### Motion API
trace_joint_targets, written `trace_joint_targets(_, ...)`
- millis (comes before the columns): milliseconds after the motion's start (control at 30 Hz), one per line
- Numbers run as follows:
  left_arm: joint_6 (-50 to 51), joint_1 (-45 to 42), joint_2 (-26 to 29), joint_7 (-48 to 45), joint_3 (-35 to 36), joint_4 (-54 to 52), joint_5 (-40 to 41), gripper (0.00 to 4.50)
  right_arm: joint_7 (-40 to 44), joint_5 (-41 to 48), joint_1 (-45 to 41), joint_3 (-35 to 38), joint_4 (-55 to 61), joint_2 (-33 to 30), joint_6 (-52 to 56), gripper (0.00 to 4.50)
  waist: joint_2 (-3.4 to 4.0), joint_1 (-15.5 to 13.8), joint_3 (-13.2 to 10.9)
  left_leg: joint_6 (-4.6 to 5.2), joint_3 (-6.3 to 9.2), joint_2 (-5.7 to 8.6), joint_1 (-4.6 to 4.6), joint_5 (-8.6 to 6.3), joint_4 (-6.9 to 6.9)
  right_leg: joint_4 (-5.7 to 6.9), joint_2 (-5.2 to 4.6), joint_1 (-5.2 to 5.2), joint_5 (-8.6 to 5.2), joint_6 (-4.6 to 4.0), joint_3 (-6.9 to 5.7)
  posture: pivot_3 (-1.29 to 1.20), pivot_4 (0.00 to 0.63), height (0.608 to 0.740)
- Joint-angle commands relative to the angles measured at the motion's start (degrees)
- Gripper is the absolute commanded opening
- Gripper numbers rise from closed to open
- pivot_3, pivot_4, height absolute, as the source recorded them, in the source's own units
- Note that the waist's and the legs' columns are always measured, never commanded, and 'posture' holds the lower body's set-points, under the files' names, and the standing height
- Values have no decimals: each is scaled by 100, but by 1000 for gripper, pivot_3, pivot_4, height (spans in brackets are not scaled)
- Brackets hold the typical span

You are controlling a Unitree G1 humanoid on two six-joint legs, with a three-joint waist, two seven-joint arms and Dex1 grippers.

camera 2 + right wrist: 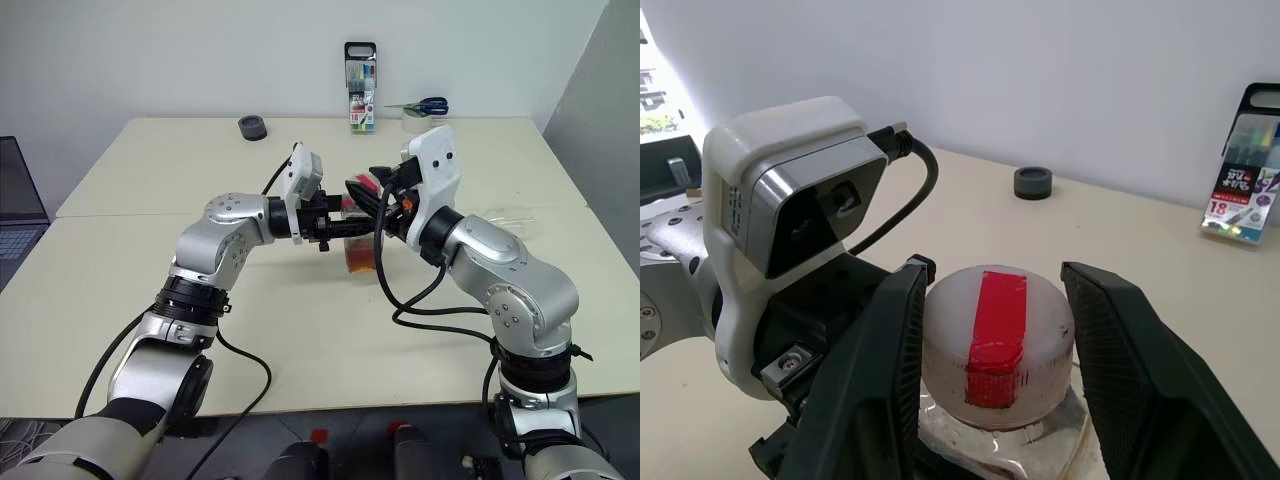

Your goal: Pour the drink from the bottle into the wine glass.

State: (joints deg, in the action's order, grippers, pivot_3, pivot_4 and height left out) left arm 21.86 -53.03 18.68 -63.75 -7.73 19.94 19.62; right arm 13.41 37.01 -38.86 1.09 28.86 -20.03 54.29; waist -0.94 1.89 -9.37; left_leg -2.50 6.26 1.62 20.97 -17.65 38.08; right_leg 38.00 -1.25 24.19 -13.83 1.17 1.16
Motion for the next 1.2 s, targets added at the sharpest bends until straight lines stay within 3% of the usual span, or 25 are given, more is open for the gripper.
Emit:
trace_joint_targets(33, -25, -77, 30, 17, 142, -443, 107, 1835, 307, 302, -46, 143, 164, -65, 21, 1788, 0, 0, 0, 0, 1, 0, 0, 0, 0, 0, 0, 0, 0, 0, 0, 0, 150, 740)
trace_joint_targets(200, 471, -266, 153, -364, 115, -967, 426, 1835, 1607, 1430, -528, 826, -232, -955, 440, 1788, 3, -2, -2, 5, 0, 4, 4, -3, 2, -5, -1, -2, 0, 0, -1, 0, 150, 740)
trace_joint_targets(333, 915, -495, 365, -791, 118, -1305, 759, 1835, 2489, 2084, -1331, 1060, -1317, -1538, 861, 1788, 4, 9, -4, 17, -5, 1, 0, -8, 0, -3, 2, -4, 0, 0, -6, 0, 150, 740)
trace_joint_targets(467, 1005, -672, 431, -947, 103, -1302, 889, 1835, 3199, 1624, -1516, 724, -2020, -1714, 377, 1788, 5, 29, -4, 18, -11, -7, -7, -9, -3, -3, 8, -7, 0, 0, -4, 0, 150, 740)
trace_joint_targets(567, 998, -732, 389, -908, 136, -1236, 883, 1835, 3286, 1519, -1560, 683, -1990, -1674, 178, 1788, 4, 23, -4, 18, -12, -4, -3, -9, 0, -1, 8, -5, 0, 0, -3, 0, 150, 740)
trace_joint_targets(833, 765, -563, 358, -599, 271, -966, 730, 1835, 2277, 2027, -810, 1577, -1059, -1847, 587, 4483, 4, -40, -5, 2, 0, -1, 7, -1, 3, -5, -5, -2, 0, 0, -5, 0, 150, 740)
trace_joint_targets(1000, 610, -344, 336, -426, 268, -981, 654, 1835, 1090, 2307, -130, 1834, 128, -1698, 753, 4483, 5, -25, -5, 2, 4, -4, 6, -1, 0, -4, -13, 2, 0, 0, 1, 0, 150, 740)
trace_joint_targets(1200, 390, -329, 157, -293, 216, -772, 544, 1835, -96, 1403, -68, 963, 859, -1036, 196, 4483, 5, -1, -4, 3, -4, -10, -3, -1, 1, 3, -7, 0, 0, 0, 6, 0, 150, 740)
